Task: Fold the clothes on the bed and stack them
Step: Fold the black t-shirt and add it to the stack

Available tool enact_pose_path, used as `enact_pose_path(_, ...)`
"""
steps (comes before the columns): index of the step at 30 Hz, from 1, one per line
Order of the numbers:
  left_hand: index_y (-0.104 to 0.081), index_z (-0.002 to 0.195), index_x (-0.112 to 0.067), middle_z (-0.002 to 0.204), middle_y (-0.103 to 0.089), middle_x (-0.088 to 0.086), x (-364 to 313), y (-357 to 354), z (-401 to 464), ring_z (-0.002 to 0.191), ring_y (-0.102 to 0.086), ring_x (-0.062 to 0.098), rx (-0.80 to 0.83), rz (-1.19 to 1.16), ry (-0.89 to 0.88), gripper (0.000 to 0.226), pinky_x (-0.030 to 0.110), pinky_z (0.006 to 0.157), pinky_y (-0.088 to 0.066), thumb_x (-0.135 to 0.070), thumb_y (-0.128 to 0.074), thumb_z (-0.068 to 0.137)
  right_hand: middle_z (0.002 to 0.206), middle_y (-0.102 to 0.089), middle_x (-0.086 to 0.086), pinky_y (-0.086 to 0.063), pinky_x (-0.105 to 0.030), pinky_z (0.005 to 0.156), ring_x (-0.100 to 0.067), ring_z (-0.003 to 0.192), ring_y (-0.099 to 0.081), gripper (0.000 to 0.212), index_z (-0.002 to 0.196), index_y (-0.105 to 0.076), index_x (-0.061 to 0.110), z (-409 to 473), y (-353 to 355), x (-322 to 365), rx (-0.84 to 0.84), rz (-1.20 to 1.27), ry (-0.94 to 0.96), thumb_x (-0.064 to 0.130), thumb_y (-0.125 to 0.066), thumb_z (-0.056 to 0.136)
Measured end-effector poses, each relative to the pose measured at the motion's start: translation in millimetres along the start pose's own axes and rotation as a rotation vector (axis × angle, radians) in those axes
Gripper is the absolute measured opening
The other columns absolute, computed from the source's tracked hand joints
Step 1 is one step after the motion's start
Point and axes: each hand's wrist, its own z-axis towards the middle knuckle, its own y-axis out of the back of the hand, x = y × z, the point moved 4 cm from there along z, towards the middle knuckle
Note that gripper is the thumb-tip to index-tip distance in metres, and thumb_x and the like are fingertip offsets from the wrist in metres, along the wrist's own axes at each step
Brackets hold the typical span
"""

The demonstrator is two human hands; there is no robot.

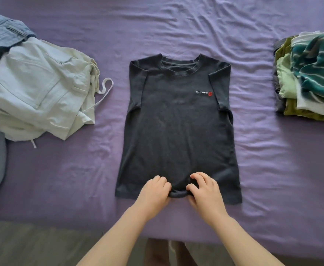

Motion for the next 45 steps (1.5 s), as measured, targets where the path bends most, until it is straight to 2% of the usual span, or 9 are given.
enact_pose_path(3,-0.064,0.061,-0.019,0.061,-0.056,-0.005,9,2,-2,0.053,-0.053,0.015,-0.087,-0.030,0.077,0.032,0.023,0.042,-0.041,-0.011,-0.084,0.039,0.102,-0.068,-0.004,-0.053,-0.035,0.073,-0.027,0.098,-0.065,0.032,0.074,-0.068,0.017,4,4,-6,-0.005,-0.023,0.050,0.014,-0.085,0.047)
enact_pose_path(8,-0.065,0.109,-0.022,0.101,-0.061,-0.005,44,7,2,0.099,-0.055,0.015,-0.050,-0.484,0.296,0.021,0.030,0.082,-0.044,-0.018,-0.050,0.095,0.105,-0.067,-0.005,-0.052,-0.032,0.071,-0.026,0.097,-0.066,0.036,0.081,-0.069,0.014,3,15,-19,0.090,-0.046,0.140,0.010,-0.082,0.047)
enact_pose_path(15,-0.065,0.094,-0.035,0.092,-0.063,-0.016,108,66,50,0.086,-0.056,0.006,-0.089,-0.678,0.431,0.013,0.025,0.065,-0.041,-0.044,-0.056,0.092,0.095,-0.062,0.011,-0.047,-0.034,0.074,-0.013,0.087,-0.057,0.014,0.101,-0.057,0.029,81,58,-58,0.139,0.501,-0.301,0.019,-0.053,0.091)
enact_pose_path(19,-0.066,0.090,-0.026,0.088,-0.064,-0.011,145,96,101,0.084,-0.058,0.012,-0.133,-0.652,0.458,0.019,0.032,0.069,-0.047,-0.044,-0.061,0.089,0.103,-0.064,0.009,-0.037,-0.029,0.064,-0.017,0.095,-0.059,0.020,0.110,-0.055,0.027,140,85,-74,-0.014,0.293,-0.330,0.038,-0.051,0.095)
enact_pose_path(23,-0.064,0.105,-0.024,0.107,-0.065,-0.005,173,106,139,0.100,-0.058,0.017,-0.082,-0.471,0.423,0.018,0.030,0.075,-0.045,-0.034,-0.060,0.091,0.110,-0.060,0.007,-0.042,-0.031,0.072,-0.017,0.103,-0.057,0.051,0.125,-0.045,0.027,170,84,-81,0.138,0.084,-0.279,0.059,-0.050,0.087)
enact_pose_path(27,-0.060,0.112,-0.026,0.113,-0.062,-0.006,185,104,151,0.102,-0.057,0.015,0.013,-0.447,0.338,0.024,0.028,0.075,-0.044,-0.035,-0.061,0.090,0.125,-0.048,0.003,-0.043,-0.033,0.086,-0.020,0.117,-0.047,0.069,0.147,-0.018,0.024,178,74,-82,0.342,-0.132,-0.270,0.033,-0.054,0.090)
enact_pose_path(30,-0.057,0.112,-0.028,0.111,-0.061,-0.008,191,102,154,0.099,-0.057,0.014,0.095,-0.380,0.288,0.025,0.027,0.072,-0.042,-0.037,-0.062,0.089,0.125,-0.053,0.008,-0.045,-0.032,0.077,-0.019,0.114,-0.051,0.053,0.138,-0.030,0.031,181,83,-97,0.330,-0.021,-0.371,0.020,-0.048,0.089)
enact_pose_path(34,-0.057,0.104,-0.025,0.100,-0.057,-0.007,202,119,160,0.092,-0.055,0.015,-0.010,-0.422,0.259,0.016,0.032,0.073,-0.046,-0.036,-0.058,0.092,0.107,-0.062,0.007,-0.043,-0.032,0.069,-0.019,0.098,-0.055,0.022,0.105,-0.055,0.032,195,111,-118,0.295,0.174,-0.468,0.021,-0.054,0.087)
enact_pose_path(45,-0.061,0.095,-0.029,0.087,-0.066,-0.009,248,201,219,0.087,-0.062,0.019,-0.265,-0.191,0.403,0.041,0.027,0.063,-0.034,-0.067,-0.052,0.083,0.097,-0.067,-0.006,-0.048,-0.038,0.075,-0.025,0.093,-0.058,0.008,0.096,-0.064,0.021,285,177,-157,-0.062,0.367,-0.585,0.019,-0.061,0.088)
